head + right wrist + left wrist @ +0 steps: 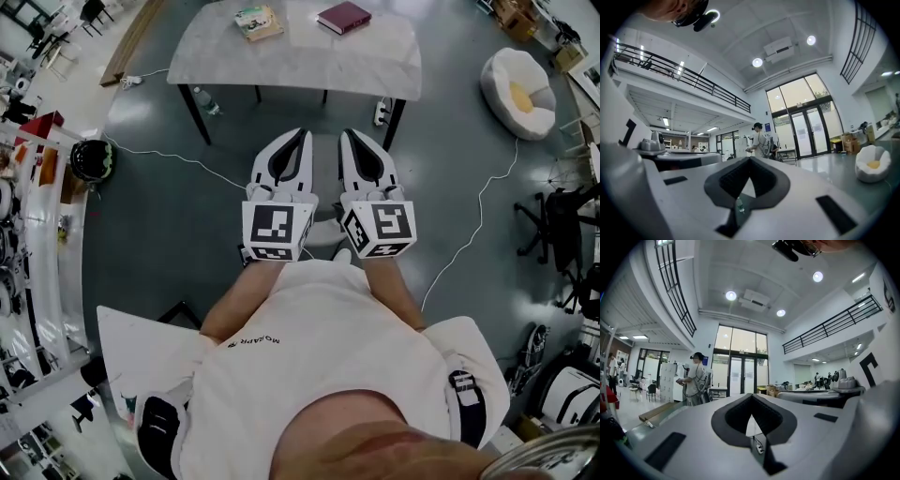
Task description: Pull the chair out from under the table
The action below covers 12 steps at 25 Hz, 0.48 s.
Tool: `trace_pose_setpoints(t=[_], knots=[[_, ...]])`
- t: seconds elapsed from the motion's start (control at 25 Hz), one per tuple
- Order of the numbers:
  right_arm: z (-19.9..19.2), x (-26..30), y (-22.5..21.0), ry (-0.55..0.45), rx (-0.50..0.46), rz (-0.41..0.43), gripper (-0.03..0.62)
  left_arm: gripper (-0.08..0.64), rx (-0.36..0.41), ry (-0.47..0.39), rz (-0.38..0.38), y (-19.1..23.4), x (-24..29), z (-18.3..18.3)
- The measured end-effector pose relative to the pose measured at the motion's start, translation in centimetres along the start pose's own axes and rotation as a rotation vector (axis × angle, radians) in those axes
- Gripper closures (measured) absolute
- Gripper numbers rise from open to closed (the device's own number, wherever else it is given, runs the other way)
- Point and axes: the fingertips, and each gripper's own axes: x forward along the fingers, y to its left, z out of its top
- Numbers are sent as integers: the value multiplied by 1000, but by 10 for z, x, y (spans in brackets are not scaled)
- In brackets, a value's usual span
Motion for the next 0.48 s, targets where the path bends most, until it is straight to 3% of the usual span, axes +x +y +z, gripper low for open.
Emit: trace_pose_setpoints(t=[0.24, 0.48], knots=[[-13, -2, -3, 23, 13, 7, 580, 557, 1, 25, -10, -8, 1, -14], [-8, 13, -12, 11, -39, 21, 580, 557, 8, -2, -14, -1, 17, -9]])
